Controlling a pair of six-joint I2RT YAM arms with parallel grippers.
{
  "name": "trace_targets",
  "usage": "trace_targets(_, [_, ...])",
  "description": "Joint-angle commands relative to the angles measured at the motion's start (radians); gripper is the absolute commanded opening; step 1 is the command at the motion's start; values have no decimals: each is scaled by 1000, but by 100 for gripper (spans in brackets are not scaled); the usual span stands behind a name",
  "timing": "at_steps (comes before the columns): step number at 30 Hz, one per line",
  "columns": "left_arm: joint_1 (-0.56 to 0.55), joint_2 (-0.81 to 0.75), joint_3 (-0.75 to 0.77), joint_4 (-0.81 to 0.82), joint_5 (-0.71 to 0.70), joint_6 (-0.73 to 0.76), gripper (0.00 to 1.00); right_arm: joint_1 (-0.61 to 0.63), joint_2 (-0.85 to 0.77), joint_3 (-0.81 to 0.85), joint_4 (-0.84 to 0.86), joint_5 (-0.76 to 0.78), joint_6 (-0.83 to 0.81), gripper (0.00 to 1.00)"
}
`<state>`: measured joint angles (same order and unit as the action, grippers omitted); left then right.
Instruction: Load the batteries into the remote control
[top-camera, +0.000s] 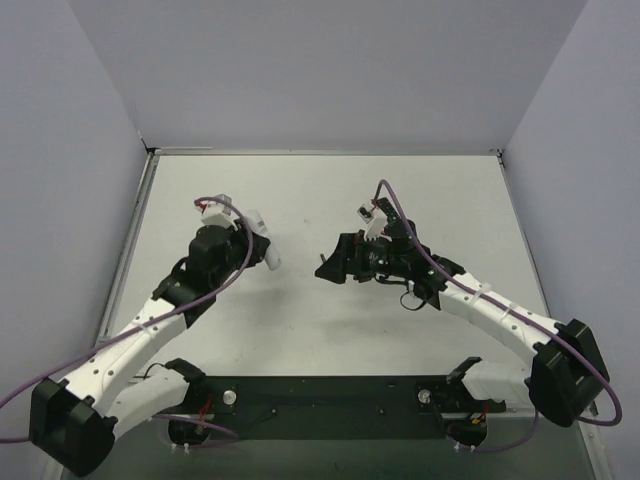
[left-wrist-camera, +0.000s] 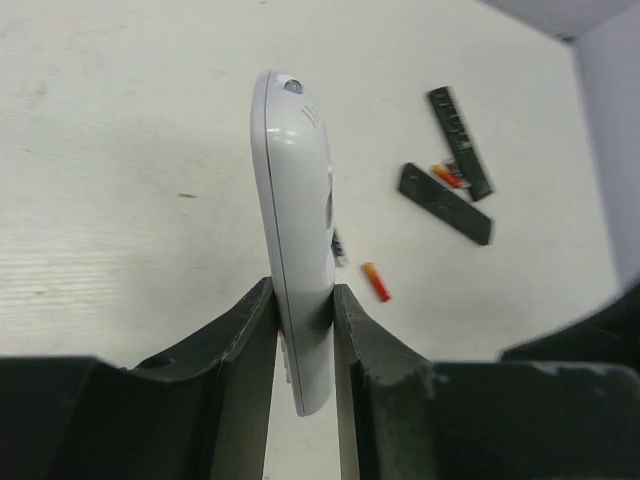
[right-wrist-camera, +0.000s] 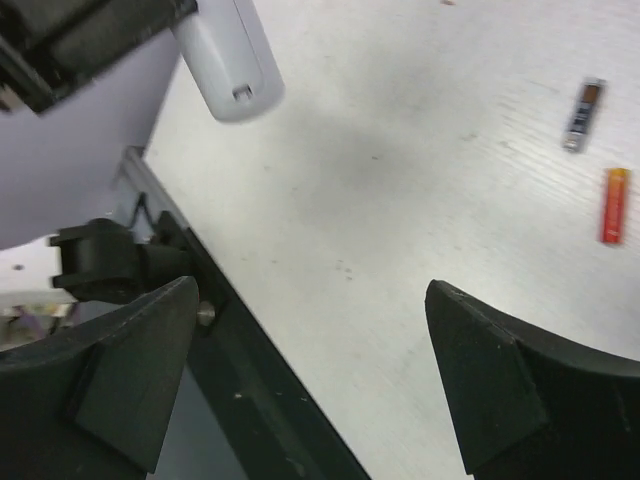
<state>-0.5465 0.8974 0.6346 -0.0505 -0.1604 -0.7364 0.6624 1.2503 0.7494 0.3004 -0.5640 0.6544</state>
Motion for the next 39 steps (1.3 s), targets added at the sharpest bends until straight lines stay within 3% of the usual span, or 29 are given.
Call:
trace_targets(1, [71,274,242,-527,-53,285,0,-9,-103,33,-337,246,-252,91])
trace_targets(4, [74,439,379,-668,-163,376,0,-14,-163,16,-425,376,-312,91])
trace_targets(13, [91,835,586,-864,-467,511,0,-60,-282,-56,-497,469,-335,91])
trace_targets(23, [71,1106,660,-904,-513,537,0,-87,-345,-93,-523,497,-351,92])
trace_targets(25, [48,1118,657,-914,-505,529,4,-89,-350,-97,-523,500,-354,92])
trace_targets(33, [-24,1045,628,-911,-410,493,52,-113,-328,-64,-550,521,-383,92])
trace_targets(39, [-53,966,620,-905,-346,482,71,-133,-250,7,-578,547,-423,92])
